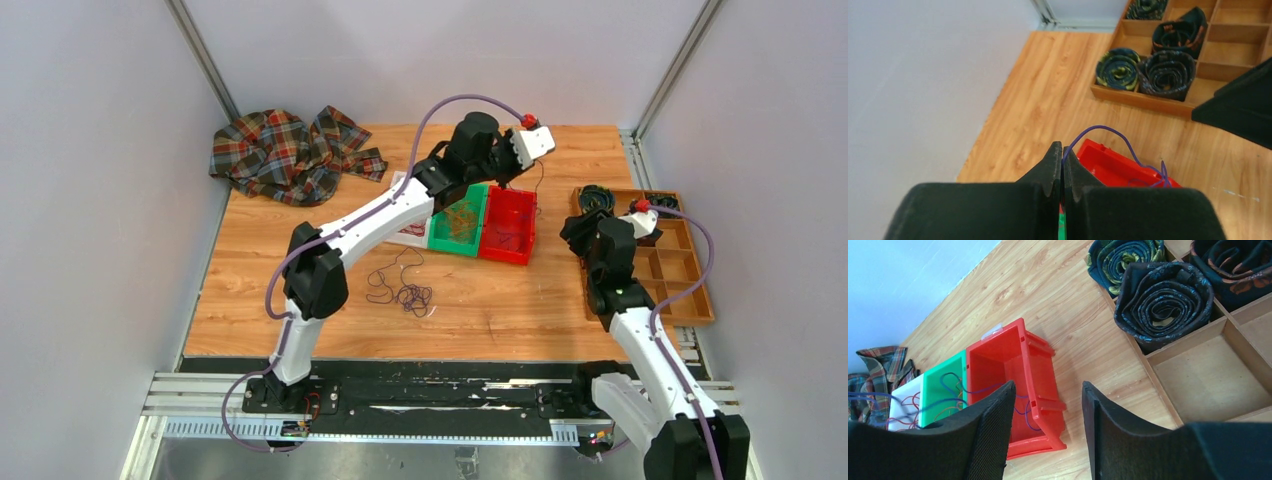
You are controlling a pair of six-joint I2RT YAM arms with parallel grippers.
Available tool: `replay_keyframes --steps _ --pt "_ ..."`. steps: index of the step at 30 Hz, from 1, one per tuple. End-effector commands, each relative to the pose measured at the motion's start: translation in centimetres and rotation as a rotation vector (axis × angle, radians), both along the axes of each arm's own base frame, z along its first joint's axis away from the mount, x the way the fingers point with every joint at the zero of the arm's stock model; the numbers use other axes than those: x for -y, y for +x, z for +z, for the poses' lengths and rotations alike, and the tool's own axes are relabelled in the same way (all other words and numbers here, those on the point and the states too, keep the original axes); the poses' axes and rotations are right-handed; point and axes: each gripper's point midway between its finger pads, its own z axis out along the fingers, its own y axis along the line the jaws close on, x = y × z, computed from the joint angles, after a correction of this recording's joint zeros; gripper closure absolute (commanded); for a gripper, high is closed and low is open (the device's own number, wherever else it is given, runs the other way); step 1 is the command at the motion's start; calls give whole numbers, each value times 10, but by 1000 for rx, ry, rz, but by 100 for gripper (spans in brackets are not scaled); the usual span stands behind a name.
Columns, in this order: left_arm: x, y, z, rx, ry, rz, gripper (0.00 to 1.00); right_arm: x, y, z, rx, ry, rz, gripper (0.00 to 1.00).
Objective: Untangle the cables
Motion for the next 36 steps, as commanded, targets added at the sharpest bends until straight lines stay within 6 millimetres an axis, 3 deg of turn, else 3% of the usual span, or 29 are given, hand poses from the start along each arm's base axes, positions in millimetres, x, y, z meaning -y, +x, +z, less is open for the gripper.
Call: replay_keyframes --steps 1,6,13,23,36 --pt "17 -7 -27 -79 23 -33 100 6 -2 -5 -10 47 -13 49" --pt "9 -10 -65 -102 138 -25 100 6 0 -5 -12 54 -3 49" --pt "-17 21 -102 100 361 65 100 3 4 -9 -15 65 12 51" --pt "1 41 -118 277 398 98 99 1 6 -17 -12 80 19 55" --pt "13 27 -177 239 474 -10 100 9 0 -16 10 79 -7 57"
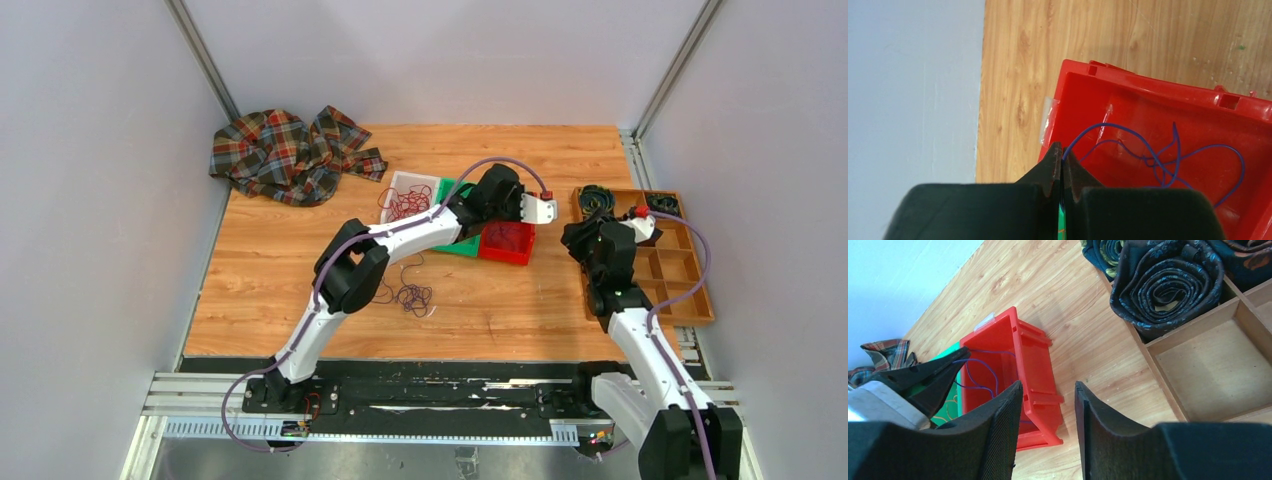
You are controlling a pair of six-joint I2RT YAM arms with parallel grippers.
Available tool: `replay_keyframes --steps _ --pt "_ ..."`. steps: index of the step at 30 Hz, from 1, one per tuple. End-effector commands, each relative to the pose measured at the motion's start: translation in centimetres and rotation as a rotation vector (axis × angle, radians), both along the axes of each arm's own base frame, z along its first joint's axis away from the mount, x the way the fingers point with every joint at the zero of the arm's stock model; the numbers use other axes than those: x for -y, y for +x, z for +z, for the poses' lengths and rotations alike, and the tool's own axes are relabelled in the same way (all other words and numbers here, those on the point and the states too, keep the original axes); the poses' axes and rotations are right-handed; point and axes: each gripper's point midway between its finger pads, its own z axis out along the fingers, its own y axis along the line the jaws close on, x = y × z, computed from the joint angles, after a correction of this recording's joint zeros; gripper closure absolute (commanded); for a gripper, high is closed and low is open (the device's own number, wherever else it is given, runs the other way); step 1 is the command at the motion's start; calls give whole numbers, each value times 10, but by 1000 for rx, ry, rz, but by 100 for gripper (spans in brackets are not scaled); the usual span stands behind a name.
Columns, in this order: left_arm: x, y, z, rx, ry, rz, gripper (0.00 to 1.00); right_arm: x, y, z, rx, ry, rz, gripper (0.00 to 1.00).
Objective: Untangle the cables
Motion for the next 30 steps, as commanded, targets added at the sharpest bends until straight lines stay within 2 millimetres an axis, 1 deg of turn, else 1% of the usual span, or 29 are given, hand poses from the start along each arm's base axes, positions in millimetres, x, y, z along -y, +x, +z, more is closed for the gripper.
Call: replay_keyframes --steps 1,5,7,8,9,12,14,15,17,19,20,22,25,29,30 --pt "10 -4 -12 -21 -2 -35 100 9 -1 5 35 19 -31 57" --pt "5 -15 -37 -106 36 -48 100 12 -2 4 33 31 -36 58" --pt "5 -22 -43 -164 31 -52 100 12 -2 5 36 34 -33 58" --pt "6 -26 -44 -193 31 -61 98 12 -2 6 37 35 -33 58" --pt "7 -30 -42 -218 40 -73 84 12 -1 7 39 33 -31 59" --pt "7 -38 -34 -268 62 -106 70 13 -2 6 37 35 -33 60" --pt "5 -40 -26 -305 56 -110 54 13 -1 7 39 40 -35 60" --pt "2 -41 -23 -326 52 -110 48 12 -1 6 36 41 -33 60" --pt "-4 -44 -17 -356 54 -118 30 11 0 6 32 42 -29 60" --pt "-10 -47 -8 -376 52 -134 8 12 1 7 33 34 -25 56" --pt "-13 -51 -4 -393 55 -149 0 11 2 10 39 28 -20 53" --pt "-17 -59 7 -426 44 -184 2 10 4 14 41 18 -7 49" --pt "-22 -64 21 -450 47 -216 2 2 12 22 55 15 48 47" --pt "-28 -53 43 -427 15 -208 2 -19 20 21 41 46 168 46" --pt "-29 -50 47 -420 10 -203 2 -26 22 17 26 59 205 46"
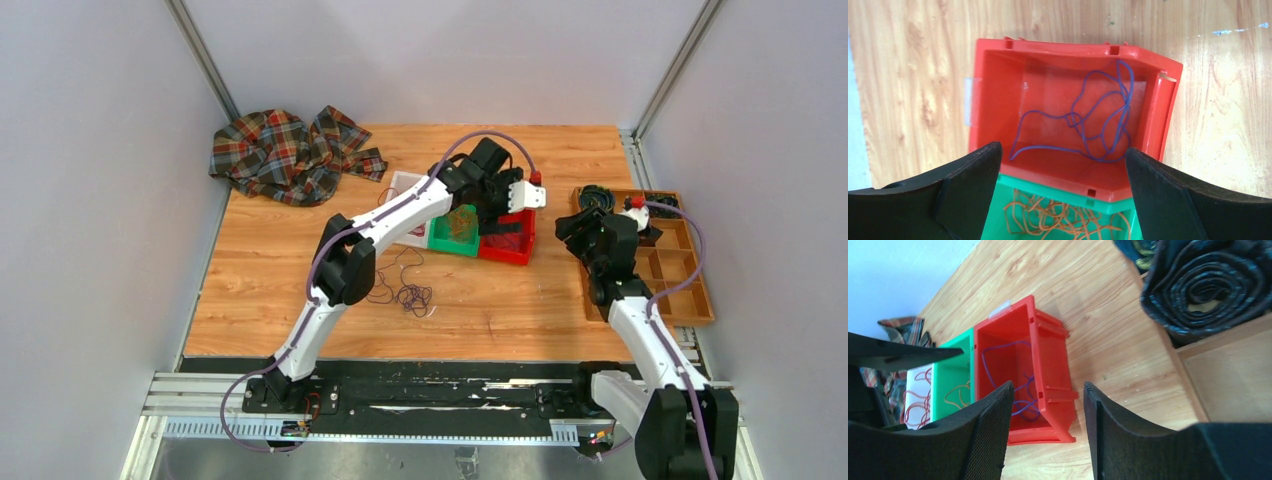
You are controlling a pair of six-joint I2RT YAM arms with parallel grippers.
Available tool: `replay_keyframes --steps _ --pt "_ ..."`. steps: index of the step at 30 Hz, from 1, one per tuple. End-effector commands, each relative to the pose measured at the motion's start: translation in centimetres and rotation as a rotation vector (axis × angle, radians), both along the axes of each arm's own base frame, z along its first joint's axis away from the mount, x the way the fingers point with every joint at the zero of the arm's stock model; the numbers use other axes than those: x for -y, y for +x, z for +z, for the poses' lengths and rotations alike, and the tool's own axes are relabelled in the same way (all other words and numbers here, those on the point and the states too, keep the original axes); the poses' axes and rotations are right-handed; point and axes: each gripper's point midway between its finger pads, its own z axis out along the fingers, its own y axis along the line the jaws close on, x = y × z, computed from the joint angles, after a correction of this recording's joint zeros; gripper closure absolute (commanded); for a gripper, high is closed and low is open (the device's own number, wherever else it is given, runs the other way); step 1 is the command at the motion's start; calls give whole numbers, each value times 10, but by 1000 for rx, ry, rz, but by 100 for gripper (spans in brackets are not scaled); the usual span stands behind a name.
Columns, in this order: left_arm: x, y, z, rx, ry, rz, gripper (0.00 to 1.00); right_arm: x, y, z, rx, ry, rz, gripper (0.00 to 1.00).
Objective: Untangle the cables
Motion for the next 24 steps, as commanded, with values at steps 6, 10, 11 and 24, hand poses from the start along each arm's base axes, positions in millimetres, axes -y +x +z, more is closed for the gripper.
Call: replay_keyframes --steps 6,10,11,24 --pt "-25 0 115 14 -166 31 2 -65 26 2 -41 60 319 50" --pt "-73 -10 130 -34 -91 157 2 -90 39 -14 -93 50 387 59" --pt "-88 -13 132 -57 -75 180 2 -94 42 -19 -118 52 401 62" --pt "-253 -93 65 -212 127 338 2 -111 53 -64 -244 -18 376 88"
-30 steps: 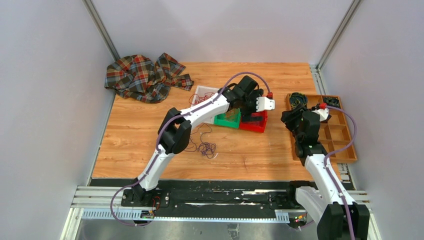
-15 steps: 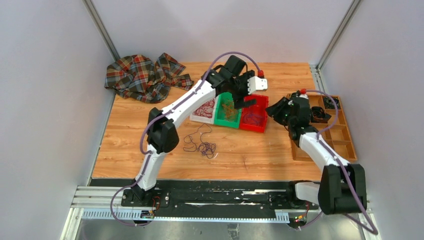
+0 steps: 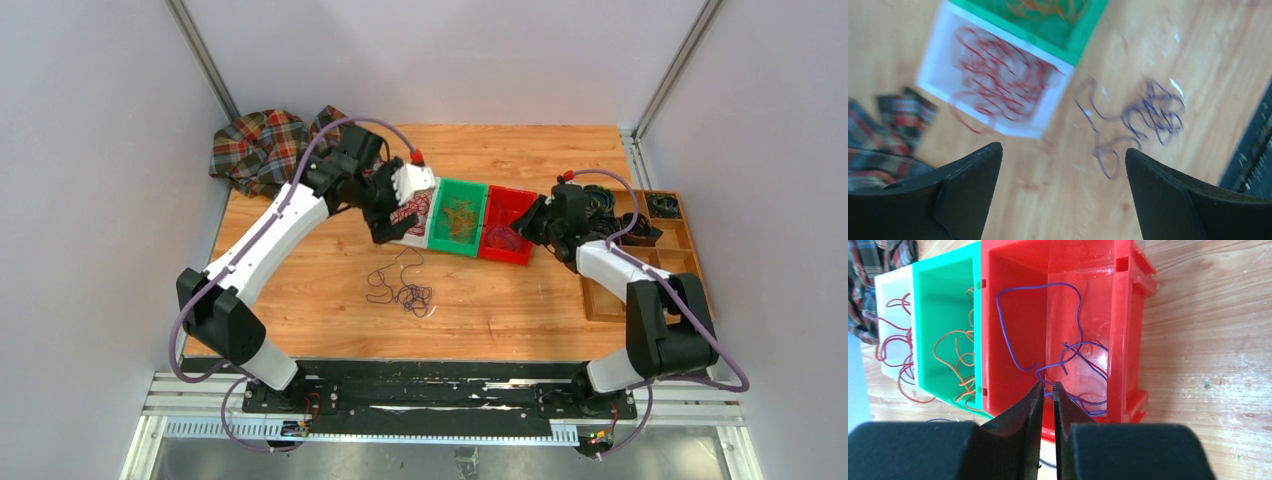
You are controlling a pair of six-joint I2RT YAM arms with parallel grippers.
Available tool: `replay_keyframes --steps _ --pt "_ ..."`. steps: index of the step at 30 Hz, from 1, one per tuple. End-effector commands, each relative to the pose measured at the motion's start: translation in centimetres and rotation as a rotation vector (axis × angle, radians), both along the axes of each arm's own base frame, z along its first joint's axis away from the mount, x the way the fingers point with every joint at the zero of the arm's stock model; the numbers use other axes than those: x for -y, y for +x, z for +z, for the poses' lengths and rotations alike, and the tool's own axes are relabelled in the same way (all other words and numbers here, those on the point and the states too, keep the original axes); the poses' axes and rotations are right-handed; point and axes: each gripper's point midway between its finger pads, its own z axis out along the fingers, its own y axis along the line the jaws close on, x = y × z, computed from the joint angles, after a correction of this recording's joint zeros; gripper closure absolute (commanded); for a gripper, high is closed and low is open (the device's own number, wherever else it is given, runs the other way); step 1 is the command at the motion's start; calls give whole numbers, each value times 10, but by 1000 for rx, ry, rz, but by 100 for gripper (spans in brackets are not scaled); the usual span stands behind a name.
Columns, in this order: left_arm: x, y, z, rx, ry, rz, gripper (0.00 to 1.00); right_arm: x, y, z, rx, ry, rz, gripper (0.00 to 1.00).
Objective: Untangle the cables
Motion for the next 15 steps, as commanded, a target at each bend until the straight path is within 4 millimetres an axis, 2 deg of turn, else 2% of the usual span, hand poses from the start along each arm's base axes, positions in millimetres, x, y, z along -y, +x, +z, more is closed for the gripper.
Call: replay_keyframes --steps 1,4,6,11,15 --pt "-27 -41 -56 -132 124 -18 2 -4 11 -8 19 -91 -19 88" --pt "-34 -42 -78 -173 145 49 1 -3 17 3 76 -164 -29 87" --pt "-31 -38 -85 -191 131 95 3 -2 21 26 142 -183 -28 83" --pt "-23 -26 -101 -219 103 166 14 2 18 98 327 -201 -16 61" --pt "-36 -23 -125 -216 127 186 21 -1 1 131 438 -208 13 52"
